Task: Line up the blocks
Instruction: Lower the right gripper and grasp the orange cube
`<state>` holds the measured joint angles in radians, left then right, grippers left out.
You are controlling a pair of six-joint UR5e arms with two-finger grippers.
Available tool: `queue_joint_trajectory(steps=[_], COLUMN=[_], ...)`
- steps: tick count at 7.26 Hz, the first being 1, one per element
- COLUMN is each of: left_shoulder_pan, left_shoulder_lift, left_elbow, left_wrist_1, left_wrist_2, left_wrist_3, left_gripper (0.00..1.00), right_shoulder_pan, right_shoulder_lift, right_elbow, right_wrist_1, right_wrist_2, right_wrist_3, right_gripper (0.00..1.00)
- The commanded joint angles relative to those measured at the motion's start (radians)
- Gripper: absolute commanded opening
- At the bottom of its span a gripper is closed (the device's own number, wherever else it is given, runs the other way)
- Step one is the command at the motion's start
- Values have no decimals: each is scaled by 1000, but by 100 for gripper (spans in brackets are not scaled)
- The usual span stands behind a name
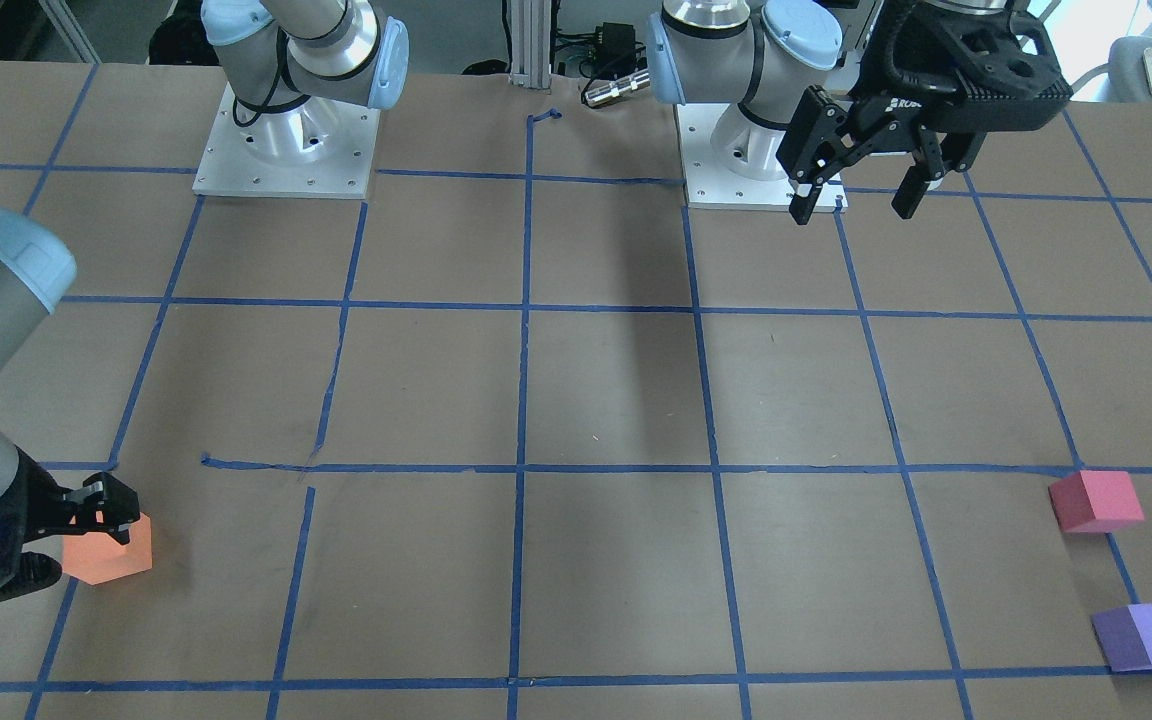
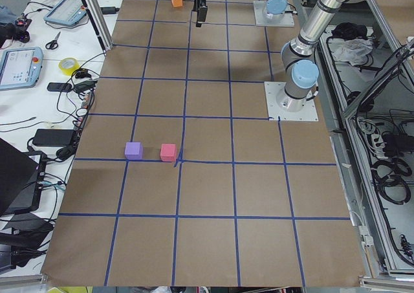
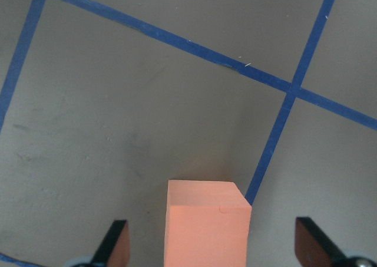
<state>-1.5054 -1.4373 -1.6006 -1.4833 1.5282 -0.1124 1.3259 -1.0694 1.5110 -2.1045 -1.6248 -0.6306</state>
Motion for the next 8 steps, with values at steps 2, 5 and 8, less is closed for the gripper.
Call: queue_joint_trajectory(steps=[2, 5, 8], left_shoulder_pan=[1, 1, 7], left_shoulder_lift=[-2, -2, -6], left_elbow=[-1, -1, -1], left_wrist_1=[0, 0, 3], left_wrist_2=[1, 3, 1], left_wrist_3=[-1, 0, 0], left_gripper=[100, 100, 100], right_shoulder_pan=[-10, -36, -36], right_shoulder_lift=[78, 115, 123], right_elbow=[0, 5, 0], right_wrist_1=[-34, -15, -16], right_wrist_2=[-6, -24, -35], right_wrist_3=[-11, -11, 8], right_gripper=[100, 100, 2])
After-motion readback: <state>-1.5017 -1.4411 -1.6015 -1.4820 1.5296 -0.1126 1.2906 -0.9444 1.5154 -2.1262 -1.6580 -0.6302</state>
